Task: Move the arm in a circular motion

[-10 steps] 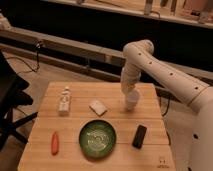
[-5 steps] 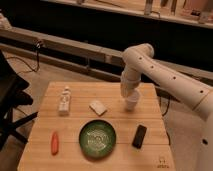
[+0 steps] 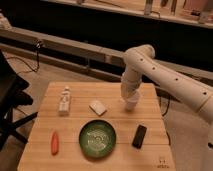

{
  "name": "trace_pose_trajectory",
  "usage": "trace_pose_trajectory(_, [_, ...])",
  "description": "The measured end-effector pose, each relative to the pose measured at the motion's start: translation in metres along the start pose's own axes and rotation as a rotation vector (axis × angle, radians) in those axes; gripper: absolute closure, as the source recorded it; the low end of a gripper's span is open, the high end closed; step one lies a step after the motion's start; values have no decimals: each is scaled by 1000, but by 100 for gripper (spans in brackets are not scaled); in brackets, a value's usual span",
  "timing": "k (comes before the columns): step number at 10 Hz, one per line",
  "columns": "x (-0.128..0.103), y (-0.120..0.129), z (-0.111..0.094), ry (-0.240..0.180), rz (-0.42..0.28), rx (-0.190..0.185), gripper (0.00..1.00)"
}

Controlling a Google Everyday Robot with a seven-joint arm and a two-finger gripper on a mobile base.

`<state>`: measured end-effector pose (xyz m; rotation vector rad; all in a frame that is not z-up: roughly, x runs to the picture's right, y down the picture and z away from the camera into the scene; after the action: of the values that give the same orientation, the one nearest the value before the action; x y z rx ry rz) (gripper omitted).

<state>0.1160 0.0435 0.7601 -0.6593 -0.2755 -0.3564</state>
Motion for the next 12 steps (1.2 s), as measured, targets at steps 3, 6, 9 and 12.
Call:
trace_pose_trajectory(3, [8,4,-5,0,34,11,100])
trace_pose_trajectory(6, [65,18,-18,4,162,39,100])
trace_pose_trajectory(9, [84,47,-28,29,257,30,100])
trace_pose_trajectory(12, [62,84,-32,55,291,-5,98])
